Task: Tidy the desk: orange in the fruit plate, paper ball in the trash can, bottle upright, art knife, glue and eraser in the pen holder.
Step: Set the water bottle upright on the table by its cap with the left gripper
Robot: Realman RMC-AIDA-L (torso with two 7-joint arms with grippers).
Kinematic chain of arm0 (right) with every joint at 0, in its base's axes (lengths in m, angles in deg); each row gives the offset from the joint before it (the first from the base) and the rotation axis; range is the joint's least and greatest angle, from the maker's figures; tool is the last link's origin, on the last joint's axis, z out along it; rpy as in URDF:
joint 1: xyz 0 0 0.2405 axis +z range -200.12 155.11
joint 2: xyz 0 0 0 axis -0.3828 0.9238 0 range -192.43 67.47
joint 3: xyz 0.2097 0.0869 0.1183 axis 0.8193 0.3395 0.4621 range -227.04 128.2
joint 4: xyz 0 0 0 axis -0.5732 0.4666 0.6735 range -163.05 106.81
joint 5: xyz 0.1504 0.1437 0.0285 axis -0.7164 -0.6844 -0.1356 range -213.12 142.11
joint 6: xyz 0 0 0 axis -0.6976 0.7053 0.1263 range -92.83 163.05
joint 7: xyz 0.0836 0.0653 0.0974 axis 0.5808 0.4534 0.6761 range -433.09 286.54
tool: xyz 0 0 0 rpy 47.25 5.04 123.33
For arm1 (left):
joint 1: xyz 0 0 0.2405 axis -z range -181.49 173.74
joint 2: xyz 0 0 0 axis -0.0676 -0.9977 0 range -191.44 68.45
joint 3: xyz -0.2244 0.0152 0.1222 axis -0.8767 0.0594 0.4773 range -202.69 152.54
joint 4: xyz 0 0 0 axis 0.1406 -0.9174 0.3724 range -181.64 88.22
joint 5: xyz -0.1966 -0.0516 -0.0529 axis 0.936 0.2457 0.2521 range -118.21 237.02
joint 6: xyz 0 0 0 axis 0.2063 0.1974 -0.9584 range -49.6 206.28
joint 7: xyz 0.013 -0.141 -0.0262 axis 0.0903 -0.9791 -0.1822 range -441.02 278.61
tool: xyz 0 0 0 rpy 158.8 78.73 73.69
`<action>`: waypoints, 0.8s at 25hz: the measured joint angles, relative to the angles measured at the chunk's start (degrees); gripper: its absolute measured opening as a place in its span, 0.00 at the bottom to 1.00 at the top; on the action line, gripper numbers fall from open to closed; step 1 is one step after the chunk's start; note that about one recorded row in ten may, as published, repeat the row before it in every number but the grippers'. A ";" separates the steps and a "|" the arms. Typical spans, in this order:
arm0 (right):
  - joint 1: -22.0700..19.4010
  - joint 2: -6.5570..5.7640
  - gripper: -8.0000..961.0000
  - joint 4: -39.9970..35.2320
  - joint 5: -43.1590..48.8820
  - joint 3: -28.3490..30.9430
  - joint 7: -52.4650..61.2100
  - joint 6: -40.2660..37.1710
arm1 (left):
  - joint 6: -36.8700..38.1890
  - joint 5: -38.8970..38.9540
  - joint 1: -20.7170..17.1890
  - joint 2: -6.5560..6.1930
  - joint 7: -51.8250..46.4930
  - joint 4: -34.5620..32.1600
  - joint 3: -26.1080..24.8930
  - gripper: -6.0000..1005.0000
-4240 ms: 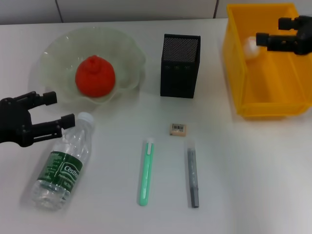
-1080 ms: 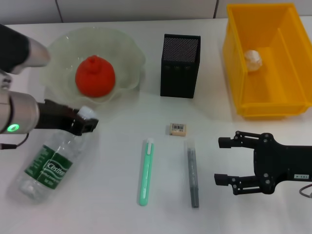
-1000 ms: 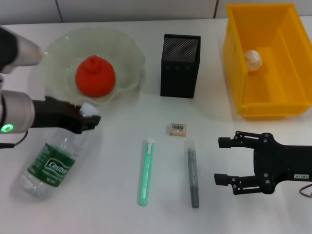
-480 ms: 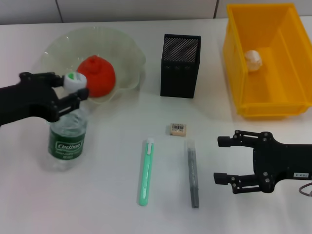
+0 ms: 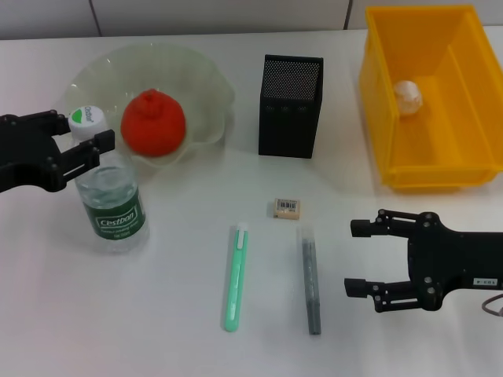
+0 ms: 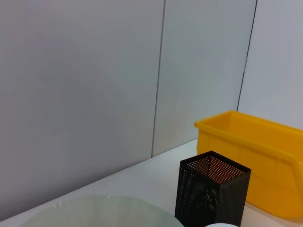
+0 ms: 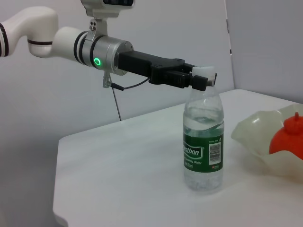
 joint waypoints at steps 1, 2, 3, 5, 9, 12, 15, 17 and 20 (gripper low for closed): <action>0.03 0.00 0.88 -0.01 0.00 0.00 0.00 -0.01 | 0.07 0.01 -0.10 0.00 0.01 0.01 -0.05 0.44; 0.05 0.00 0.88 -0.03 0.00 0.00 0.01 -0.04 | 0.13 0.02 -0.18 0.00 0.02 0.00 -0.11 0.44; 0.06 0.00 0.88 -0.04 0.00 0.00 0.02 -0.06 | 0.22 0.03 -0.23 0.00 0.27 0.00 -0.22 0.44; 0.08 0.00 0.88 -0.06 0.00 0.00 0.02 -0.09 | 0.29 0.08 -0.34 0.05 1.24 -0.01 -0.46 0.44; 0.09 0.00 0.88 -0.08 0.00 0.00 0.02 -0.09 | 0.43 1.08 -0.50 0.17 3.45 1.09 -0.89 0.44; 0.09 0.00 0.88 -0.08 0.00 0.00 0.02 -0.09 | 0.52 2.72 0.01 0.05 3.55 3.58 -1.98 0.44; 0.09 0.04 0.88 -0.08 0.00 0.00 0.02 -0.09 | 1.04 3.73 0.69 0.03 3.70 5.71 -3.09 0.44; 0.12 0.04 0.88 -0.08 0.00 0.00 0.02 -0.09 | 1.16 3.73 0.92 0.03 4.33 6.28 -3.12 0.44; 0.24 0.06 0.88 -0.08 0.00 0.00 0.02 -0.08 | 1.74 3.81 0.96 0.09 6.48 6.56 -3.06 0.47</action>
